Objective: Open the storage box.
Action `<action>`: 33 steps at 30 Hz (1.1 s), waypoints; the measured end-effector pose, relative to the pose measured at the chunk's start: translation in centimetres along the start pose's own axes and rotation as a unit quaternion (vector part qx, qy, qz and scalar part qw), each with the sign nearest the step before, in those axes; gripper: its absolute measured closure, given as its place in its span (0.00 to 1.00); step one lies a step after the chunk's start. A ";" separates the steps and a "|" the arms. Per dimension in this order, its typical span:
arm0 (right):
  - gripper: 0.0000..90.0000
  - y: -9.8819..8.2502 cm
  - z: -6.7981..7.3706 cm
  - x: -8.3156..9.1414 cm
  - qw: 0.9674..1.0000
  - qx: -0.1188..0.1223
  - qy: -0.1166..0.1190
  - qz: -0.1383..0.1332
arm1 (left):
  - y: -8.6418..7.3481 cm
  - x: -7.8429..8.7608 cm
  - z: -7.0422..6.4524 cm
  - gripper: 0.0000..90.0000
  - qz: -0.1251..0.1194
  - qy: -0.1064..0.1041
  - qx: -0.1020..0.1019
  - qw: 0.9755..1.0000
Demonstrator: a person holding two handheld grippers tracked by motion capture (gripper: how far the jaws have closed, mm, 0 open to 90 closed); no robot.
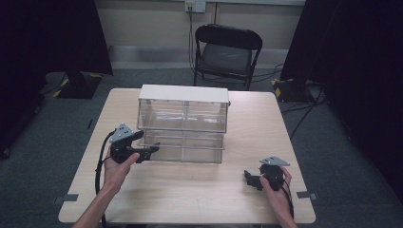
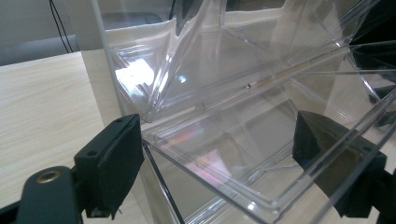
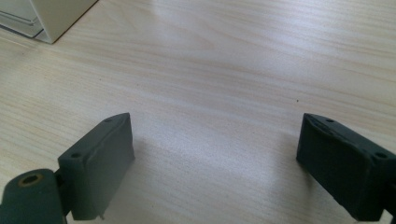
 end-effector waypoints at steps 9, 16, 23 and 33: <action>0.12 0.0 0.0 0.0 1.000 0.000 0.000 0.000 | 0.5 0.1 -0.1 0.17 0.000 -0.002 -0.003 1.000; 0.12 0.0 0.0 0.0 1.000 0.000 0.000 0.000 | 0.5 0.1 0.0 0.17 0.000 -0.002 0.001 1.000; 0.12 0.0 0.0 0.0 1.000 0.000 0.000 0.000 | 0.3 0.1 0.0 0.17 -0.002 -0.003 0.005 1.000; 0.12 0.0 0.0 0.0 1.000 0.000 0.000 0.000 | 0.5 0.1 0.0 0.17 -0.011 -0.002 0.010 1.000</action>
Point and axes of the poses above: each handheld gripper's, and its own axes: x roughly backward along the jaws, y roughly out of its top, z roughly to its left, the point moved 5 cm from there along -x, roughly forward along the jaws, and after that the axes turned 4 degrees about x, right-handed, at the moved point
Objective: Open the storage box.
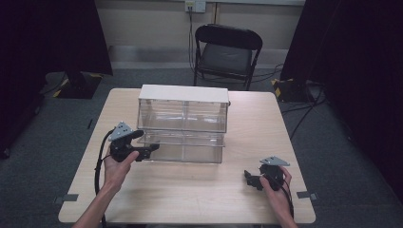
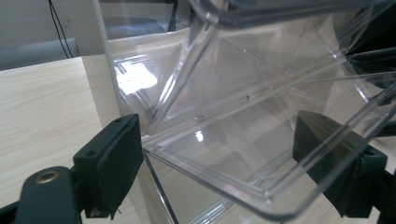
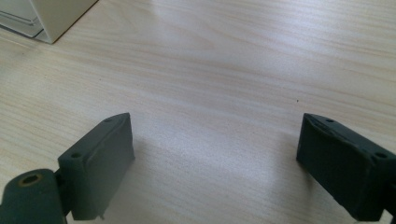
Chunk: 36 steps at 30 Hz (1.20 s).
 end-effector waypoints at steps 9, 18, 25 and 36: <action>0.12 0.0 0.0 0.0 1.000 0.000 0.000 0.000 | 0.2 0.0 0.0 0.17 -0.001 -0.002 -0.002 1.000; 0.12 0.0 0.0 0.0 1.000 0.000 0.000 0.000 | 0.4 0.1 -0.1 0.17 -0.002 -0.003 -0.001 1.000; 0.12 0.0 0.0 0.0 1.000 0.000 0.000 0.000 | 0.7 0.3 -0.1 0.17 -0.007 -0.006 0.000 1.000; 0.12 0.0 0.0 0.0 1.000 0.000 0.000 0.000 | 1.1 0.2 0.0 0.17 -0.011 -0.005 -0.002 1.000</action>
Point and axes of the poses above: each handheld gripper's, and its own axes: x roughly backward along the jaws, y roughly out of its top, z roughly to its left, the point moved 5 cm from there along -x, roughly forward along the jaws, and after that the axes turned 4 degrees about x, right-handed, at the moved point
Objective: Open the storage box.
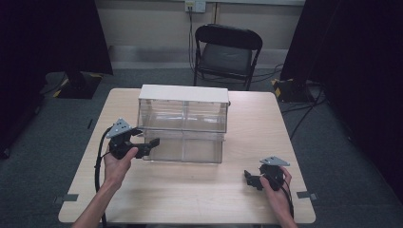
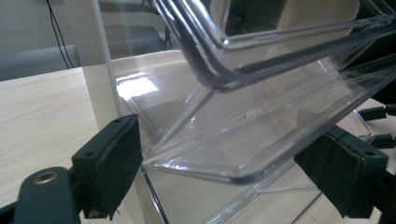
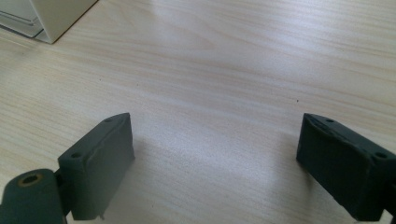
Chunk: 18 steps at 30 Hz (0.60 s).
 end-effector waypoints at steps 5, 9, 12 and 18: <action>0.12 0.0 0.0 0.0 1.000 0.000 0.000 0.000 | 0.2 0.1 0.0 0.16 0.002 0.003 -0.003 1.000; 0.12 0.0 0.0 0.0 1.000 0.000 0.000 0.000 | 0.4 0.2 -0.1 0.15 0.000 -0.005 -0.005 1.000; 0.12 0.0 0.0 0.0 1.000 0.000 0.000 0.000 | 0.5 0.2 -0.2 0.15 -0.001 -0.002 -0.007 1.000; 0.12 0.0 0.0 0.0 1.000 0.000 0.000 0.000 | 0.9 0.2 -0.2 0.12 -0.005 -0.007 -0.004 1.000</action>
Point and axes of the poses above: each handheld gripper's, and its own axes: x roughly backward along the jaws, y roughly out of its top, z roughly to its left, the point moved 5 cm from there along -x, roughly forward along the jaws, and after that the axes turned 4 degrees about x, right-handed, at the moved point
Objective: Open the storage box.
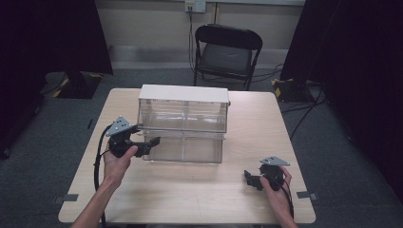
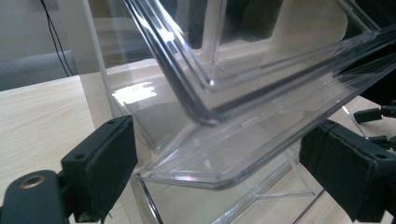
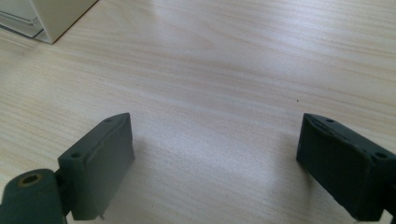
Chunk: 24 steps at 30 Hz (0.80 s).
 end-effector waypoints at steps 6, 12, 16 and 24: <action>0.12 0.0 0.0 0.0 1.000 0.000 0.000 0.000 | -0.1 0.0 0.1 0.12 -0.005 -0.007 0.018 1.000; 0.12 0.0 0.0 0.0 1.000 0.000 0.000 0.000 | 0.0 0.0 0.2 0.14 0.003 -0.001 0.006 1.000; 0.12 0.0 0.0 0.0 1.000 0.000 0.000 0.000 | -0.1 0.1 0.2 0.15 0.002 -0.003 0.009 1.000; 0.12 0.0 0.0 0.0 1.000 0.000 0.000 0.000 | -0.1 0.1 0.2 0.16 0.001 -0.001 0.010 1.000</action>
Point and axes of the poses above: each handheld gripper's, and its own axes: x roughly backward along the jaws, y roughly out of its top, z roughly to its left, the point moved 5 cm from there along -x, roughly forward along the jaws, and after that the axes turned 4 degrees about x, right-handed, at the moved point
